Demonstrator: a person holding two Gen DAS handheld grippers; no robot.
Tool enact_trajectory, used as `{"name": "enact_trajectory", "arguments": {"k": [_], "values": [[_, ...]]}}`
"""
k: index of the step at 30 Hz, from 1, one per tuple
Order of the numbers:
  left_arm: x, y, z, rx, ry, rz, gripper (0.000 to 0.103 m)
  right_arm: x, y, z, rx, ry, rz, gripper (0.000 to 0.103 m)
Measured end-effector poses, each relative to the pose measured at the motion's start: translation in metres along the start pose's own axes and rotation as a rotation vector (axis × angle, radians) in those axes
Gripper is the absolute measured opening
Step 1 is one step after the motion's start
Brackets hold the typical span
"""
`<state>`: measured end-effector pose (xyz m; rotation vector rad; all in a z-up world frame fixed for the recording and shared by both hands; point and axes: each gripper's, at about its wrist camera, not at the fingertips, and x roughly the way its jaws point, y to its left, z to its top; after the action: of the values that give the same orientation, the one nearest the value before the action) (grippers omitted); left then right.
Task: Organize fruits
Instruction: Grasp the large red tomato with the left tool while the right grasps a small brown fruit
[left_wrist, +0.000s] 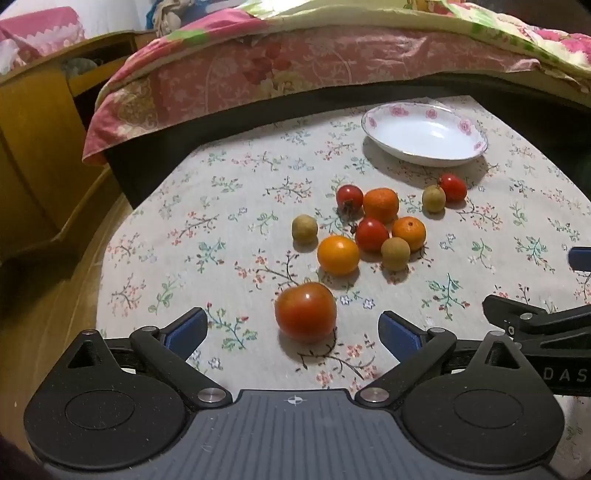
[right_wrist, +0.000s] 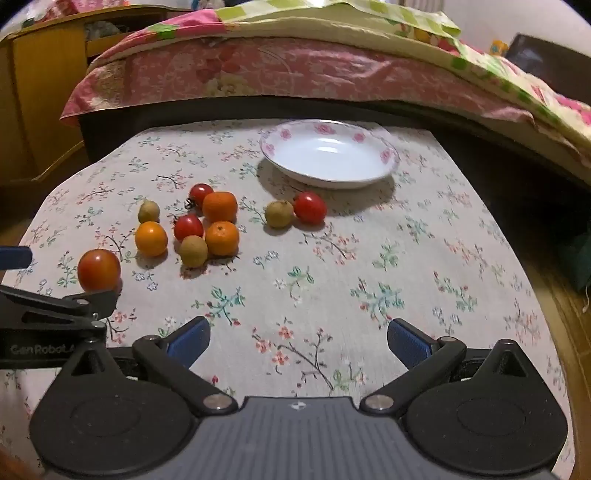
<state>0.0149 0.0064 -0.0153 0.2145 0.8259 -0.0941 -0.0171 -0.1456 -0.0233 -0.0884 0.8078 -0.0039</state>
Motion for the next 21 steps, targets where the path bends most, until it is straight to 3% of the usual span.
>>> {"name": "enact_trajectory", "arguments": {"k": [7,11,14,16,21], "values": [[0.007,0.013,0.004,-0.035,-0.012,-0.028,0.097,0.010,0.005,0.016,-0.041,-0.008,0.095,0.091],[0.010,0.011,0.005,0.008,-0.008,-0.058,0.089,0.014,0.014,0.023,-0.083,-0.043,0.161,0.074],[0.009,0.005,0.003,0.056,-0.015,-0.068,0.086,0.026,0.019,0.029,-0.120,0.016,0.197,0.054],[0.011,0.002,0.003,0.088,-0.012,-0.079,0.084,0.034,0.016,0.033,-0.106,0.054,0.248,0.052],[0.020,-0.002,0.002,0.112,0.007,-0.110,0.070,0.042,0.015,0.044,-0.156,0.027,0.288,0.048]]}}
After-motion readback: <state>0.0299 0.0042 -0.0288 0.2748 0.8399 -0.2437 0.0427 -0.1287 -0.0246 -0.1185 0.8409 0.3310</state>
